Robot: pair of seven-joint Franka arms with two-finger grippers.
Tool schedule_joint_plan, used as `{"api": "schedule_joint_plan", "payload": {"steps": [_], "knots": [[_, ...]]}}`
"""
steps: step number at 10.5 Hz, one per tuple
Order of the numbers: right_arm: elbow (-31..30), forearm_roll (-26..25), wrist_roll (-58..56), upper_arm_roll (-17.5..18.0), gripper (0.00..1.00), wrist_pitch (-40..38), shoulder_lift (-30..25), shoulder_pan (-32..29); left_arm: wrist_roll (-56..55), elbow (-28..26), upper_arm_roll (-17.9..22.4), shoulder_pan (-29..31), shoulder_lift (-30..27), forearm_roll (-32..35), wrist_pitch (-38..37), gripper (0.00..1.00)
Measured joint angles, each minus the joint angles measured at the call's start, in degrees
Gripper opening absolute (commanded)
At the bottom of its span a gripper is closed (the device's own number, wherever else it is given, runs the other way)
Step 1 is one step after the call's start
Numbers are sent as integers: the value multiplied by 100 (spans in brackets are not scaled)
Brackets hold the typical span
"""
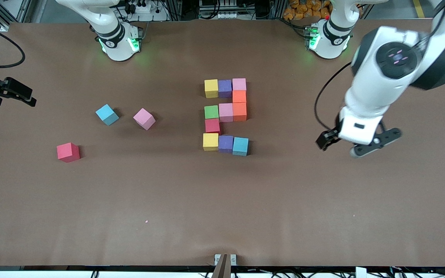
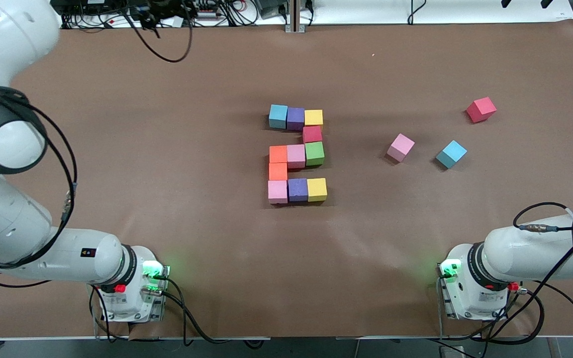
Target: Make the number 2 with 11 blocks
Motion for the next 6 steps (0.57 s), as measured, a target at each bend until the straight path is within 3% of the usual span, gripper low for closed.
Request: {"api": "schedule_joint_plan", "payload": {"steps": [6], "knots": [[11,0,-78,9,100,2,72,0,1577,162,265,53,-414,-206,-495,100]]}}
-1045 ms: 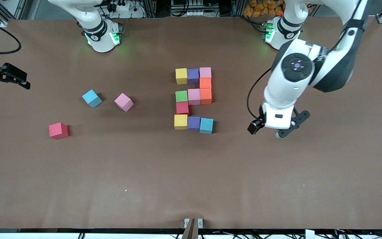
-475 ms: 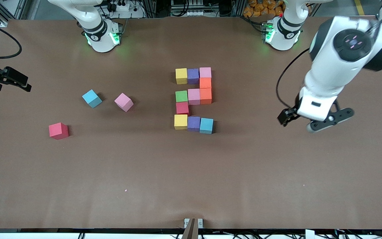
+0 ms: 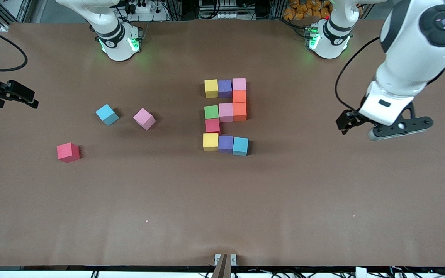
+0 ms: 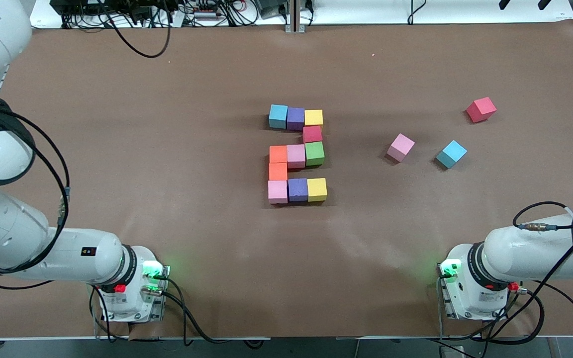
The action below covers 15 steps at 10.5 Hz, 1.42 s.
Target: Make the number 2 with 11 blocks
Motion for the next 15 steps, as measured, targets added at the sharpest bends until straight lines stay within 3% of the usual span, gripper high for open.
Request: {"api": "schedule_joint_plan", "payload": {"steps": [4,7,15], "knots": [[23,0,-278,-3,100,-4,2,0,1304,387,1083,-125,-262,-626,-633,100],[49,0,-298,-6,100,-7,2,0,1938,644,1126,-23,-259,-635,-969,100],[70,0,-305,-4,100,-9,2,0,1968,734,1091,124,-303,-679,-1112,100]]}}
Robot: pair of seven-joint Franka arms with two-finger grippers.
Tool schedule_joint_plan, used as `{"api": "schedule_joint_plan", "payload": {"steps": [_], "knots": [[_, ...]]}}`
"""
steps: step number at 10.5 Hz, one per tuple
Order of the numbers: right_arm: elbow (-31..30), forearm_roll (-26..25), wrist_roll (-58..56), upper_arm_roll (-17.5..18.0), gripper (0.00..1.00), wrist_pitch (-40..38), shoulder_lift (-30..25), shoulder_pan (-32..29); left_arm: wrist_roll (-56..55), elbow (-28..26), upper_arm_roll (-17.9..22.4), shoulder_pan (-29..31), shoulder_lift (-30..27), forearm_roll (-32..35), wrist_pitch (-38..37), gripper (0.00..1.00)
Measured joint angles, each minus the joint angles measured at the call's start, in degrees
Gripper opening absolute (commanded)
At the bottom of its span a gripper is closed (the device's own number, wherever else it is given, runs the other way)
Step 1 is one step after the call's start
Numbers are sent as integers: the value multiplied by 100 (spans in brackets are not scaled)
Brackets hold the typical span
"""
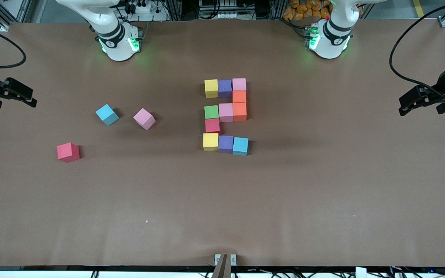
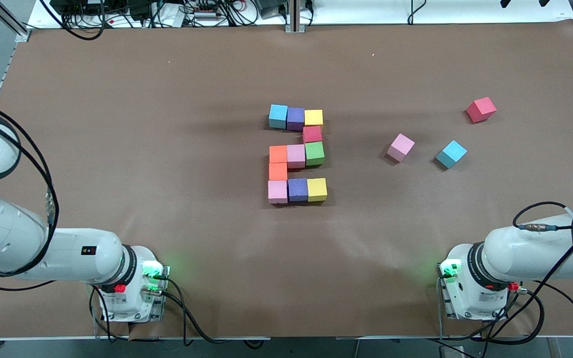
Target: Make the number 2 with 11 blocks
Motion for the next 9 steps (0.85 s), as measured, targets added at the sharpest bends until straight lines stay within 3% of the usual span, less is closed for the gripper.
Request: {"api": "schedule_joint_plan", "payload": {"steps": [9], "knots": [[2,0,0,5,100,0,0,0,-8,159,-37,-83,-72,-210,-805,100]]}}
